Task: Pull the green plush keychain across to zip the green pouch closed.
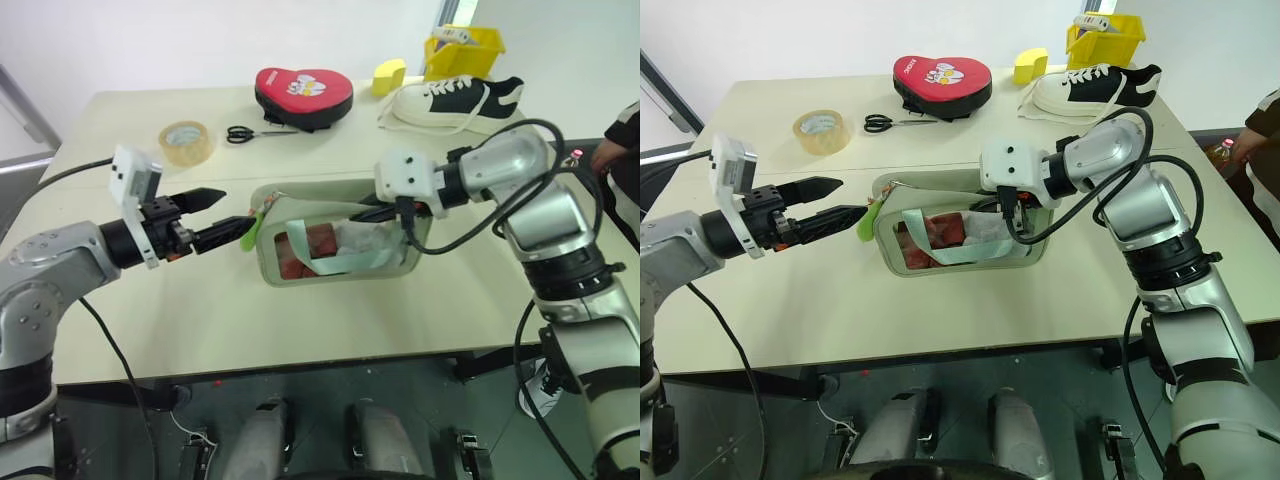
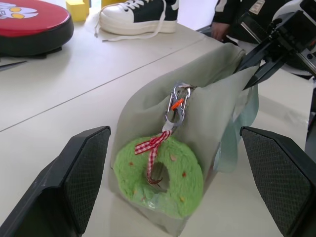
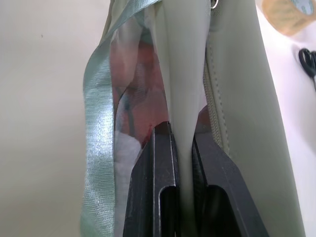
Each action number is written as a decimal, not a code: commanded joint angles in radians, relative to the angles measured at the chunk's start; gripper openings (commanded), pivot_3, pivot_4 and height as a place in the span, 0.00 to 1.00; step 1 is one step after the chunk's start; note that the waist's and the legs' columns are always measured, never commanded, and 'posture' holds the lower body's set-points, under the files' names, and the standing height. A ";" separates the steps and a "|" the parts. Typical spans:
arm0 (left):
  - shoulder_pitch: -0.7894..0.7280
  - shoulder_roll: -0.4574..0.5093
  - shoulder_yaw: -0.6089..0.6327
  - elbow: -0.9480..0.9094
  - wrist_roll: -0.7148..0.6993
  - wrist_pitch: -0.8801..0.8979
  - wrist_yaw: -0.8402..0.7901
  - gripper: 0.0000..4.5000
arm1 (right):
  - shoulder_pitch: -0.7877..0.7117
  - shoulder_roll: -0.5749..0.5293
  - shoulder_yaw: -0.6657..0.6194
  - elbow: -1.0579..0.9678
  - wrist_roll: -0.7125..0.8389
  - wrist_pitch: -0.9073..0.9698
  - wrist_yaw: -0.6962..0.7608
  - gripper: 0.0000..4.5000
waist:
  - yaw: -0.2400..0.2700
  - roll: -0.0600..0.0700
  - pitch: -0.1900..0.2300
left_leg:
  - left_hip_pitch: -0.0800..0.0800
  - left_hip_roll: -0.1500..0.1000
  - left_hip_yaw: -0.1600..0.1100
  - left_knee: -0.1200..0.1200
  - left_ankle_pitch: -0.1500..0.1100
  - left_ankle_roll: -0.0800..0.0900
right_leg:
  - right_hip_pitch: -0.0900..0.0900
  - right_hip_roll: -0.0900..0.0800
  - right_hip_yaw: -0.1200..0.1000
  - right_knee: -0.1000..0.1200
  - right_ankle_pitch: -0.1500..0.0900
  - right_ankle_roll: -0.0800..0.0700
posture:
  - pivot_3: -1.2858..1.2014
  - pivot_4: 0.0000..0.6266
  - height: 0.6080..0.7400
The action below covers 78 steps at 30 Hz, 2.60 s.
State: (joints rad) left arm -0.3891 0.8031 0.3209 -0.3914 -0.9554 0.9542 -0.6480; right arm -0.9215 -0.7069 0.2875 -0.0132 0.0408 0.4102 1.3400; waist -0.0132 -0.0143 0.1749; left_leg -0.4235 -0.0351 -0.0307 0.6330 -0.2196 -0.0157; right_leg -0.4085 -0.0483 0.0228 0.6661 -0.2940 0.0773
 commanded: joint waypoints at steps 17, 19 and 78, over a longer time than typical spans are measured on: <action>-0.271 0.088 -0.161 0.332 0.159 -0.104 -0.311 1.00 | 0.166 -0.227 -0.317 -0.257 0.167 0.261 -0.187 0.36 | 0.001 0.000 0.000 | -0.001 0.000 0.001 -0.001 -0.001 0.002 | -0.001 0.000 0.000 -0.002 0.000 0.000 | 0.52 0.24 1.00; -0.276 0.091 -0.166 0.373 0.189 -0.131 -0.333 1.00 | 0.182 -0.218 -0.307 -0.254 0.166 0.248 -0.207 0.36 | -0.002 0.000 0.000 | -0.001 0.000 0.001 -0.001 -0.001 0.002 | -0.001 0.000 0.000 -0.002 0.000 0.000 | 0.52 0.24 1.00; -0.163 0.114 -0.231 0.267 0.311 -0.131 -0.433 0.01 | 0.217 -0.196 -0.192 -0.195 0.225 0.113 -0.171 0.00 | -0.001 0.000 0.000 | -0.001 0.000 0.001 0.000 0.000 0.004 | 0.000 -0.001 0.000 -0.001 0.000 0.000 | 0.52 0.24 1.00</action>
State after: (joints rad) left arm -0.5270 0.9114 0.0735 -0.1193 -0.6422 0.8361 -1.0696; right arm -0.6919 -0.9063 0.1117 -0.1849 0.2590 0.5242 1.1806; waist -0.0138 -0.0138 0.1750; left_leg -0.4246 -0.0349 -0.0298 0.6333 -0.2194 -0.0121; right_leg -0.4087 -0.0490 0.0226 0.6652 -0.2940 0.0774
